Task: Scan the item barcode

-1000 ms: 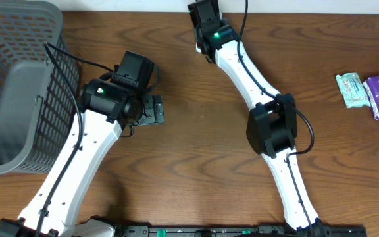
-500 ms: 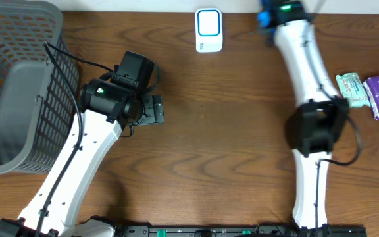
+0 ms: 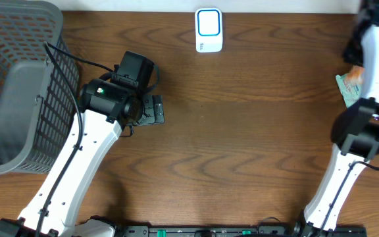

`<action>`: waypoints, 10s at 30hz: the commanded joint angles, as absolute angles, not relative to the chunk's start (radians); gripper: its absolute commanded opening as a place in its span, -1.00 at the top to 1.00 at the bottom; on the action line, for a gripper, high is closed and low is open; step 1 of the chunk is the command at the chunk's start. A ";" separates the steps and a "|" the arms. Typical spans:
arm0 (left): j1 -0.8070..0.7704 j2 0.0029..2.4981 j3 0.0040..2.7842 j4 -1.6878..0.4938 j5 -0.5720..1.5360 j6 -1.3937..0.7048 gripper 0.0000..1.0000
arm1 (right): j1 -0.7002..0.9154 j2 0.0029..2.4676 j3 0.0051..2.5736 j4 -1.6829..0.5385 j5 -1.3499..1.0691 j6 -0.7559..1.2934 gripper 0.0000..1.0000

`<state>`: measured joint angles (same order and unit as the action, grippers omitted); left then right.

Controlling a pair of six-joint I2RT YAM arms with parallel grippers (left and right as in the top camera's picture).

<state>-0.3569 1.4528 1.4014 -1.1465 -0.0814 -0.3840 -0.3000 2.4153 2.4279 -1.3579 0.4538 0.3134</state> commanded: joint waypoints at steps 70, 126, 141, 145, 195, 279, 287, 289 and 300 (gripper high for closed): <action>-0.355 1.453 1.406 -1.150 -0.087 -0.371 -0.96 | 0.687 2.506 1.937 -0.392 -0.450 0.787 0.88; -0.355 1.453 1.406 -1.150 -0.087 -0.371 -0.96 | 0.530 2.270 2.064 -1.301 0.463 0.556 0.30; -0.355 1.453 1.406 -1.150 -0.087 -0.371 -0.96 | 0.168 2.275 1.866 -1.155 -0.406 0.122 0.15; -0.355 1.453 1.406 -1.150 -0.087 -0.371 -0.95 | 0.111 2.275 1.746 -1.045 -0.553 0.115 0.18; -0.355 1.453 1.406 -1.150 -0.087 -0.371 -0.96 | 0.209 2.229 1.866 -0.139 -0.227 0.781 0.98; -0.355 1.453 1.406 -1.150 -0.087 -0.371 -0.96 | -0.169 0.792 1.214 -1.601 -0.260 0.463 -0.99; -0.355 1.453 1.406 -1.150 -0.087 -0.371 -0.96 | -0.169 0.792 1.200 -1.527 -0.243 0.427 -0.98; -0.355 1.453 1.406 -1.150 -0.087 -0.371 -0.96 | -0.169 0.791 1.176 -1.486 -0.256 0.402 -0.98; -0.355 1.453 1.406 -1.150 -0.087 -0.371 -0.96 | -0.137 0.543 0.690 -0.826 -0.597 0.089 -0.99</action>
